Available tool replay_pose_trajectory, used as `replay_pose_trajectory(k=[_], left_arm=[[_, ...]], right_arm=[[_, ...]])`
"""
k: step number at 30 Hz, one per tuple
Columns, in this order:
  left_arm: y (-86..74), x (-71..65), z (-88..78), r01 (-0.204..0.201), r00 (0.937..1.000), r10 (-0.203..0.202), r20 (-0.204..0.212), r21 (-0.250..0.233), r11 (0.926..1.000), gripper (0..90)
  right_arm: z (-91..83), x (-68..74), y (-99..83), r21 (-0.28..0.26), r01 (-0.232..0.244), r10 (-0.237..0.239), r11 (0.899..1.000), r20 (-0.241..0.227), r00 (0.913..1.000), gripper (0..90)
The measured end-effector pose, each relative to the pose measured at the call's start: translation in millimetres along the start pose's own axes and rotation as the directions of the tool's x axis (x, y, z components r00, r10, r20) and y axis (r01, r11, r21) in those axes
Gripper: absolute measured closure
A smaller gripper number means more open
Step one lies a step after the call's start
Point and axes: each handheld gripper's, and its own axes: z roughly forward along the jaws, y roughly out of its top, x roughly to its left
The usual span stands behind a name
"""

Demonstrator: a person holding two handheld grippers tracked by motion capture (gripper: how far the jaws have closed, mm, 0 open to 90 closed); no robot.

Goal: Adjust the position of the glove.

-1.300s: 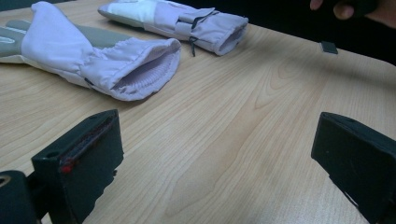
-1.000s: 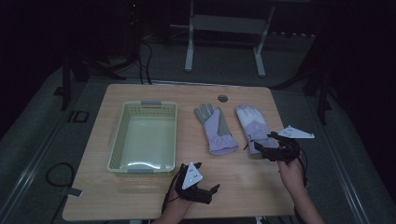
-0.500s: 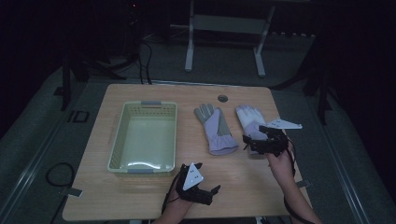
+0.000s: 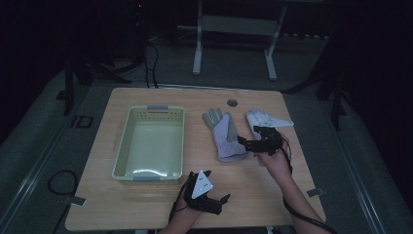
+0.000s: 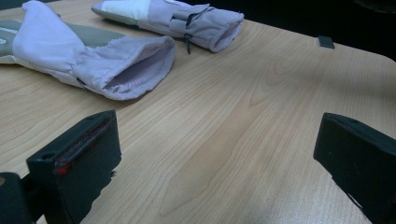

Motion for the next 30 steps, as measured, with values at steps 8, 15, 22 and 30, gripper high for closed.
replay_pose_trajectory(k=[8, 15, 22, 30], left_arm=[[0.1, -0.5, 0.1, -0.004, 1.0000, 0.004, -0.003, 0.001, 1.0000, 1.1], [0.1, -0.2, 0.1, -0.004, 1.0000, 0.004, 0.002, 0.002, 1.0000, 1.0], [0.0, 0.4, 0.0, 0.002, 1.0000, -0.002, 0.007, 0.003, 1.0000, 1.1], [0.1, -0.1, 0.1, -0.001, 1.0000, 0.001, 0.009, 0.003, 1.0000, 1.1]], right_arm=[[36.6, 1.4, 12.4, 0.032, 0.009, -0.009, 0.999, -0.003, 1.0000, 26.6], [62.6, -3.0, 19.3, 0.076, 0.014, -0.015, 0.997, 0.014, 0.9998, 29.7], [82.9, -8.6, 17.1, 0.103, 0.010, -0.013, 0.995, 0.026, 0.9996, 34.1], [103.9, -13.2, 8.6, 0.155, -0.021, 0.017, 0.988, 0.030, 0.9994, 40.5]])
